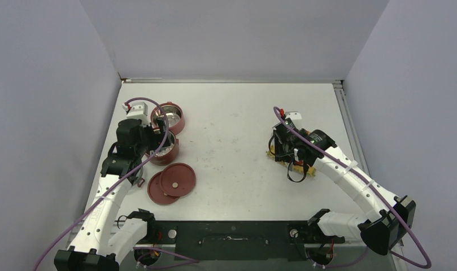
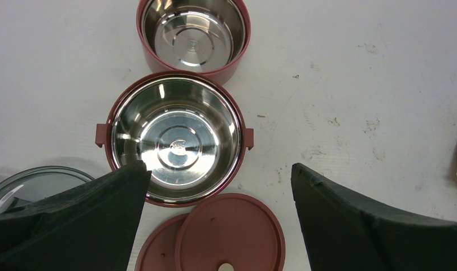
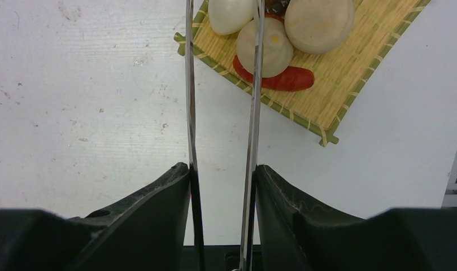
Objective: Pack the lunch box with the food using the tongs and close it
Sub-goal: Pick up the fake food from the plate.
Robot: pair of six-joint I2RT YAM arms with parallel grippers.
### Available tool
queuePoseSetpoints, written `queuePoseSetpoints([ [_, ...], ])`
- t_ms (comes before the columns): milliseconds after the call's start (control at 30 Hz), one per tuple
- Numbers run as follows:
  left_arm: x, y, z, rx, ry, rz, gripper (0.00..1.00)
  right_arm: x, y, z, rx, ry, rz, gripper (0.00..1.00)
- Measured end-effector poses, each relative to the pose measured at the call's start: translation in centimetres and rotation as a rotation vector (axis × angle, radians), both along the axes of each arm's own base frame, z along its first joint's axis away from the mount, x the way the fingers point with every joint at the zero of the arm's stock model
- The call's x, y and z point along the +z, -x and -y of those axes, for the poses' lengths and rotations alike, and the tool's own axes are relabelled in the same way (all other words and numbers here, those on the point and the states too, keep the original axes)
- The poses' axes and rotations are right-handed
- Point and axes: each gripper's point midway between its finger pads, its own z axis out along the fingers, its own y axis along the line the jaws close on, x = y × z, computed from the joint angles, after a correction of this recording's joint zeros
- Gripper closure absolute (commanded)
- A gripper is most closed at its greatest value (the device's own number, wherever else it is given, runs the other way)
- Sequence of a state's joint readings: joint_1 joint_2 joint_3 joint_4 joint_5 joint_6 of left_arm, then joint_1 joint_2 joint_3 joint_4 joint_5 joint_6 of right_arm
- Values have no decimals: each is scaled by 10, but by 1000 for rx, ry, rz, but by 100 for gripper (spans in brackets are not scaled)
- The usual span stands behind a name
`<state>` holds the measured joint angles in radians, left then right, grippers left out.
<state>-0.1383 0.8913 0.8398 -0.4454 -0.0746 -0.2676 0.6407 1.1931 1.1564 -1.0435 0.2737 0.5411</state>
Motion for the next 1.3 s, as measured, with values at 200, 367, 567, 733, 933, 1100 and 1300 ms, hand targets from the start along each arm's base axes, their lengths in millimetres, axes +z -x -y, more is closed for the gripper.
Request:
queuePoseSetpoints([
  [200,-1,0,1,-4,0,-1,4,-6,3,2,-11,5,-16,58],
  [367,-4,1,1,-4,-1,-7,4,-9,3,2,-17,10,-24,58],
  [567,-4,1,1,-4,-2,-9,4,-13,2,5,-27,26,-33,58],
  [733,-5,1,1,-5,-2,-10,4,-21,2,5,-27,44,-54,58],
  [933,-5,2,1,-5,-2,-10,4,-27,1,4,-25,55,-71,59],
  [1100,-5,1,1,-5,-1,-10,4,-27,-1,2,-24,51,-64,58],
  [1300,-5,1,1,-5,-2,-10,4,-29,-2,2,-21,56,-65,58],
])
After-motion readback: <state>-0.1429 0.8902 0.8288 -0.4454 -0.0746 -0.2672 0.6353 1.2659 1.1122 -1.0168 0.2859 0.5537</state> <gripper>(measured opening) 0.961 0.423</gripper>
